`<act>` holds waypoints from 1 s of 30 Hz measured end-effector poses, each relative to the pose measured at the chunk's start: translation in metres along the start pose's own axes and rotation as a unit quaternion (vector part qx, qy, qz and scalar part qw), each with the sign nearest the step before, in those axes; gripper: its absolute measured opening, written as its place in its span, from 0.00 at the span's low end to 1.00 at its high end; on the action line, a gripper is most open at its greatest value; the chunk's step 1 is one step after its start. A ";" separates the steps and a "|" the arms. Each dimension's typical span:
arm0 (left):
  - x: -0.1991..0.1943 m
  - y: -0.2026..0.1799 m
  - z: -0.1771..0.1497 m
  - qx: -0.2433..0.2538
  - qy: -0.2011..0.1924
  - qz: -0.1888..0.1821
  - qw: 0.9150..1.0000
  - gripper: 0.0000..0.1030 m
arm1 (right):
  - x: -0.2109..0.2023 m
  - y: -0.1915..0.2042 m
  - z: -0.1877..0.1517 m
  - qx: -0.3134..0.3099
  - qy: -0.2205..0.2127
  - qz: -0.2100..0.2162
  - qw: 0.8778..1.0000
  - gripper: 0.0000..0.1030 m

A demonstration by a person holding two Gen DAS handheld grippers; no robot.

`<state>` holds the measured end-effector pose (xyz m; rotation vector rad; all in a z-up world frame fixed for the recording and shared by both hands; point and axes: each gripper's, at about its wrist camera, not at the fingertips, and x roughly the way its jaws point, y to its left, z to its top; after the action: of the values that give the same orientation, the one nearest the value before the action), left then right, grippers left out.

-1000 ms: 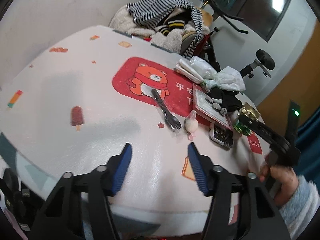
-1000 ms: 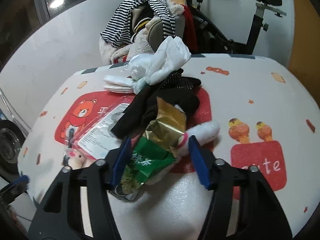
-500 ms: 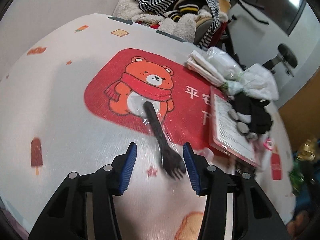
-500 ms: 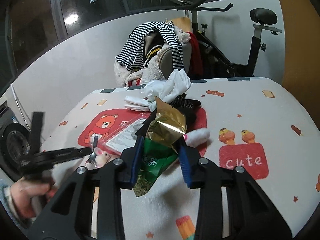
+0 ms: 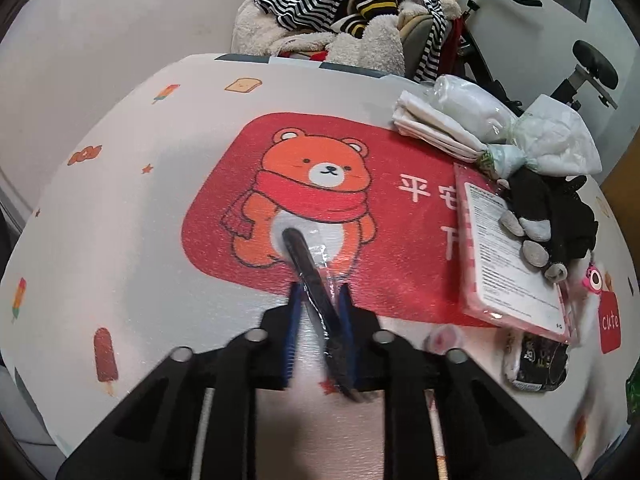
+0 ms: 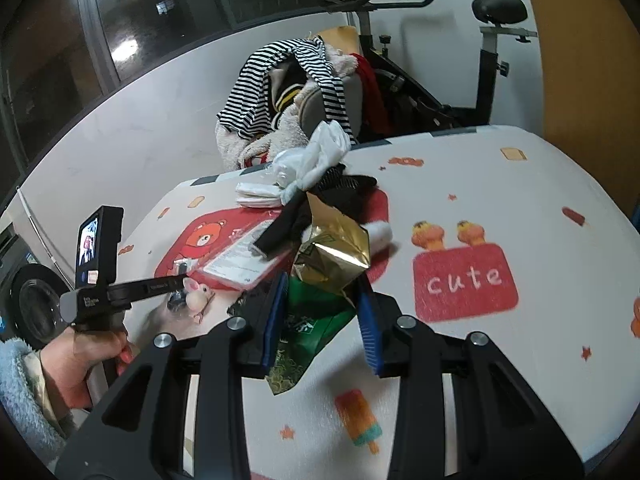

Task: Collect trash
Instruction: 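Grasp the gold-and-green snack bag with the right tool while the left tool grasps the wrapped black fork, then carry both items over the bin and open the left tool to drop the fork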

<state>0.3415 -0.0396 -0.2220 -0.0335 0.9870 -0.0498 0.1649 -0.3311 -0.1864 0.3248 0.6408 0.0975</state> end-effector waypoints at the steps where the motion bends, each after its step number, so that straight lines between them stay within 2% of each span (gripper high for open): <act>1: -0.001 0.004 0.000 0.000 0.001 -0.006 1.000 0.09 | -0.002 0.001 -0.002 0.001 0.001 0.001 1.000 0.35; 4: -0.004 0.015 0.000 -0.012 0.003 -0.002 1.000 0.07 | -0.008 0.003 -0.006 0.003 0.001 0.003 1.000 0.35; 6: -0.013 0.024 0.001 -0.019 -0.009 -0.003 1.000 0.05 | -0.013 0.005 -0.008 0.003 0.000 0.004 1.000 0.35; 12: -0.058 0.039 0.001 -0.003 -0.048 -0.027 0.998 0.04 | -0.027 0.012 -0.009 -0.002 -0.004 0.004 1.000 0.35; 19: -0.106 0.049 -0.010 0.001 -0.076 -0.053 0.996 0.04 | -0.047 0.028 -0.013 -0.007 -0.010 0.011 1.000 0.35; 25: -0.148 0.048 -0.033 0.022 -0.094 -0.077 0.992 0.04 | -0.066 0.039 -0.021 -0.011 -0.016 0.013 1.000 0.35; 30: -0.179 0.043 -0.065 0.043 -0.101 -0.107 0.988 0.04 | -0.080 0.046 -0.034 -0.018 -0.016 0.011 1.000 0.35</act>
<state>0.1902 0.0136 -0.1114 -0.0643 0.7744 -0.2811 0.0811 -0.2937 -0.1508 0.2981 0.6040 0.1251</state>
